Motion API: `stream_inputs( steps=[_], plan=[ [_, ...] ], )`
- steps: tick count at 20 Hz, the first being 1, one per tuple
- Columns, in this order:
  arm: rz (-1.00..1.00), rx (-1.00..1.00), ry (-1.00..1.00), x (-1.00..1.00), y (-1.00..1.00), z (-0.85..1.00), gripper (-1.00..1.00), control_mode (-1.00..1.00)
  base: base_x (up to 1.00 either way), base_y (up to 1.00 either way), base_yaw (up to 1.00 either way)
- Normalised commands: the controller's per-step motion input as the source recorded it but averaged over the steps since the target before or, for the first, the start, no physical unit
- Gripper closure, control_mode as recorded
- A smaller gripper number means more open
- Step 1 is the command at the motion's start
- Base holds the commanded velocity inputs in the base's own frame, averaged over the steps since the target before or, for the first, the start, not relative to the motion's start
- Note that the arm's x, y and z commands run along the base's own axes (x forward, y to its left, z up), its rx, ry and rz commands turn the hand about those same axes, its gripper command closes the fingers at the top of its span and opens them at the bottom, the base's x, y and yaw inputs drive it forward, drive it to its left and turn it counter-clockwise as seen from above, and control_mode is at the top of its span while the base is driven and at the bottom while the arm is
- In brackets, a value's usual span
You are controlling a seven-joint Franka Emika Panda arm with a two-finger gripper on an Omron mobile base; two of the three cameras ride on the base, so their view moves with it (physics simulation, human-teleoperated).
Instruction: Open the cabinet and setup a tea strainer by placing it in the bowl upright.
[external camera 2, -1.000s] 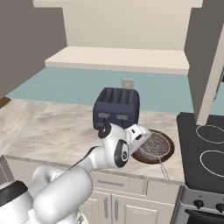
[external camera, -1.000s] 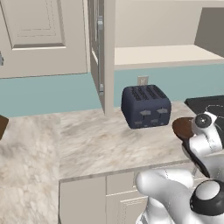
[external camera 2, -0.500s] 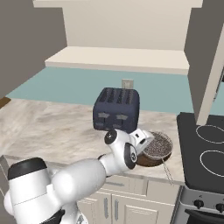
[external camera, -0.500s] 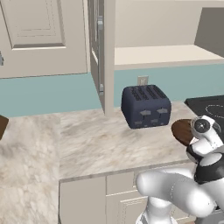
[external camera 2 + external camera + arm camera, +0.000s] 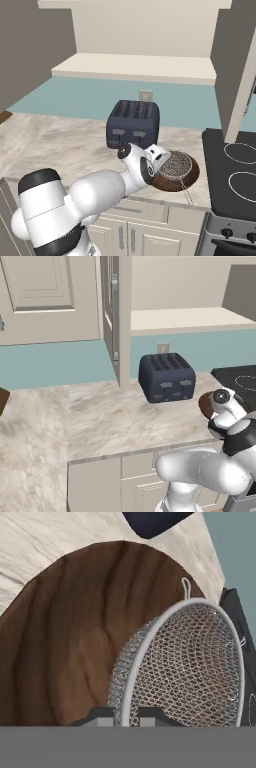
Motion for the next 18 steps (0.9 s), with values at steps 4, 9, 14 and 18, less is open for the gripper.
stream_inputs(
  steps=[4, 9, 14, 18],
  plan=[
    [0.0, 0.0, 0.28, 0.04, 0.27, 0.0, 1.0, -1.0, 0.0, 0.0, 0.0],
    [0.0, 0.0, 0.24, 0.14, 0.06, 0.0, 1.0, -1.0, 0.0, 0.0, 0.0],
    [0.0, 0.0, 0.06, 0.11, 0.0, 0.0, 1.0, -1.0, 0.0, 0.0, 0.0],
    [0.0, 0.0, 0.01, 0.0, 0.0, -0.04, 1.0, -1.0, 0.0, 0.0, 0.0]
  ],
)
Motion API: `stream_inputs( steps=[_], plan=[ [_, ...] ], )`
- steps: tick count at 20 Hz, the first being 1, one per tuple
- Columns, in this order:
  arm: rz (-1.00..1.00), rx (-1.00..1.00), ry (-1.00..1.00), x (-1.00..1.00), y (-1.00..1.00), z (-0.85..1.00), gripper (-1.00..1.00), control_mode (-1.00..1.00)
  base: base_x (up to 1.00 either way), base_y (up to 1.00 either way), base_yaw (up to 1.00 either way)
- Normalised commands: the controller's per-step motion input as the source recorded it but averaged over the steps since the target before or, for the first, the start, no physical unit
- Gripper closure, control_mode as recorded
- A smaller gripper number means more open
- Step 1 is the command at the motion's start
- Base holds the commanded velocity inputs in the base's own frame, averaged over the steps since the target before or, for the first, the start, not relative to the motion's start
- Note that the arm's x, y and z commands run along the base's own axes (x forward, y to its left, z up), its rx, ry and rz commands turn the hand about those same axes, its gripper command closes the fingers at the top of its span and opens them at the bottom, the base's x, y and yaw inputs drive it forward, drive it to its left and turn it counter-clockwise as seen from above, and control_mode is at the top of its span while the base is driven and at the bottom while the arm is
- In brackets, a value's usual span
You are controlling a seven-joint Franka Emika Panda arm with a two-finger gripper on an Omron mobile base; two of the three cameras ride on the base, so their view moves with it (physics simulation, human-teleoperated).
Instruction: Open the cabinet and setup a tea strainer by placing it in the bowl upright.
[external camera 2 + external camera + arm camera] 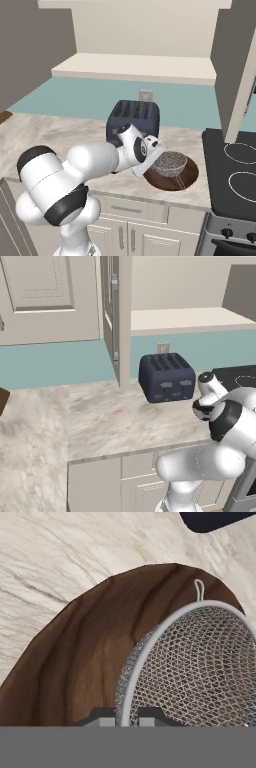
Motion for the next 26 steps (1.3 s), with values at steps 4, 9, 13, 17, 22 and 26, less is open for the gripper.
stream_inputs(
  steps=[4, 9, 13, 17, 22, 26],
  plan=[
    [0.0, 0.0, 0.0, 0.0, -0.01, -0.02, 1.0, -1.0, 0.0, 0.0, 0.0],
    [0.0, 0.0, 0.0, 0.0, 0.0, -0.03, -1.0, -1.0, 0.0, 0.0, 0.0],
    [0.0, 0.0, 0.0, 0.0, 0.0, -0.01, -1.0, -1.0, 0.0, 0.0, 0.0],
    [0.0, 0.0, -0.01, 0.0, 0.0, 0.0, -1.0, -1.0, 0.0, 0.0, 0.0],
    [0.0, 0.0, 0.0, 0.0, 0.0, 0.0, -1.0, -1.0, 0.0, 0.0, 0.0],
    [0.0, 0.0, -0.01, -0.09, 0.12, 0.22, -1.0, -1.0, 0.0, 0.0, 0.0]
  ],
)
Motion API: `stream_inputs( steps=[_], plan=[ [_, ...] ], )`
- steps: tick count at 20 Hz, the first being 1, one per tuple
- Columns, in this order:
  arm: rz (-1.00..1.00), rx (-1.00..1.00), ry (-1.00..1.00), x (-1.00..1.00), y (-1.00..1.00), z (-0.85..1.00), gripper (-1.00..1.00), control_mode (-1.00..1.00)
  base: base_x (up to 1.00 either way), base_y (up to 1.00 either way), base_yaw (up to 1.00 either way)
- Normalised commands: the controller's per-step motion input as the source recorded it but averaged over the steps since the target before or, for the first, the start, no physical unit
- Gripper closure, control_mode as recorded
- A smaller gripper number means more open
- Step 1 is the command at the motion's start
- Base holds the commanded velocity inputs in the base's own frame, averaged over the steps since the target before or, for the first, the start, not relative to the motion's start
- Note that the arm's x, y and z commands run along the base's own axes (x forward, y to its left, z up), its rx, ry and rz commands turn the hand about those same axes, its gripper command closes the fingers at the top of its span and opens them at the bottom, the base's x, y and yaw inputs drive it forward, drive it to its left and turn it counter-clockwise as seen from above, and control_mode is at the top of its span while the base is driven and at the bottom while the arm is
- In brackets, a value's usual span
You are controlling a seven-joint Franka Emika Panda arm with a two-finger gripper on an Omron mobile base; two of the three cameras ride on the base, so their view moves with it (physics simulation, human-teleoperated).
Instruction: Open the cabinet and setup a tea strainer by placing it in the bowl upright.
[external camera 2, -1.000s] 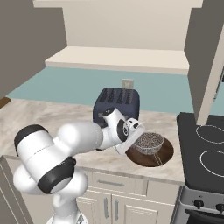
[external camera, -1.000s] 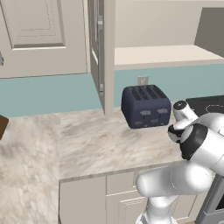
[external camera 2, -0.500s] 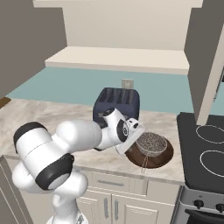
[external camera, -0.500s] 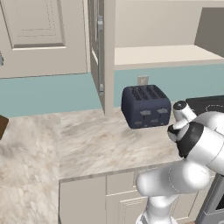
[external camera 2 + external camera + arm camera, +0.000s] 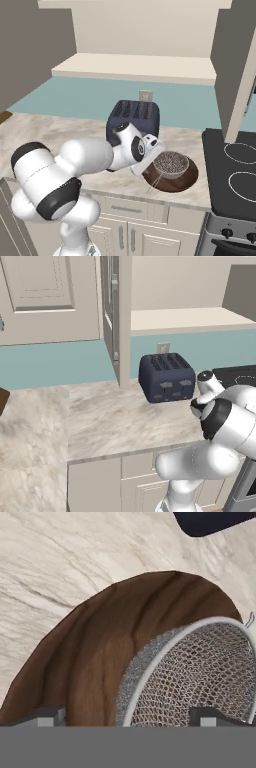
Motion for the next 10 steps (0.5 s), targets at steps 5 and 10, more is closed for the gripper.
stream_inputs(
  steps=[5, 10],
  plan=[
    [0.0, 0.03, -0.05, -0.41, 0.08, 0.65, -1.0, -1.0, 0.0, 0.0, 0.0],
    [-0.01, 0.15, 0.0, -0.63, 0.01, 0.63, -1.0, -1.0, 0.0, 0.0, 0.0]
  ],
)
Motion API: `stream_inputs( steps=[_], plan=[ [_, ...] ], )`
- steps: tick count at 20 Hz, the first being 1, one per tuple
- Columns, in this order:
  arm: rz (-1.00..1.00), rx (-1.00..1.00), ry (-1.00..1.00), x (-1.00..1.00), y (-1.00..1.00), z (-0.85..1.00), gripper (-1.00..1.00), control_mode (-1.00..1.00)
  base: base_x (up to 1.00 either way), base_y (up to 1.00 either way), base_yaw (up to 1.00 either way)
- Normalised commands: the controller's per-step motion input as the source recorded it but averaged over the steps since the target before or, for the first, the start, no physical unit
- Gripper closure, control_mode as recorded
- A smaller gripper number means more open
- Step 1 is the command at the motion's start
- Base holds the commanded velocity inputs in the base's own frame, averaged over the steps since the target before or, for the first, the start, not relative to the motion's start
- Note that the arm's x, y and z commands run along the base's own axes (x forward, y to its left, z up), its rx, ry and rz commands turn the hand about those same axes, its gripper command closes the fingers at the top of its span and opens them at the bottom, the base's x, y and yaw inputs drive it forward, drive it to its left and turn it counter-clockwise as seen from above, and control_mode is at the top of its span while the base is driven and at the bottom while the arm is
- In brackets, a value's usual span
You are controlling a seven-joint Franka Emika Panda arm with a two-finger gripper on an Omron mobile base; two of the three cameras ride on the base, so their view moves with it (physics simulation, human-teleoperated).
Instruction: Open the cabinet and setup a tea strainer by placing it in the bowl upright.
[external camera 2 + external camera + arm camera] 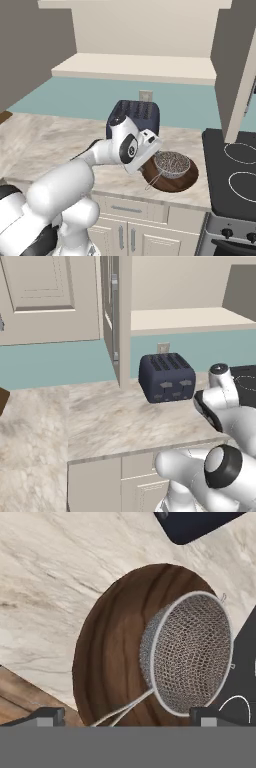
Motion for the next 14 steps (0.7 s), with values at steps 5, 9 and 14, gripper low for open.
stream_inputs(
  steps=[5, 9, 14],
  plan=[
    [-0.18, 0.27, -0.04, -0.61, 0.03, 0.73, -1.0, -1.0, 0.0, 0.0, 0.0],
    [-0.39, 0.45, -0.08, -0.5, 0.36, 0.52, -1.0, -1.0, 0.0, 0.0, 0.0],
    [-0.36, 0.5, -0.21, -0.53, 0.55, 0.57, -1.0, -1.0, 0.0, 0.0, 0.0]
  ],
)
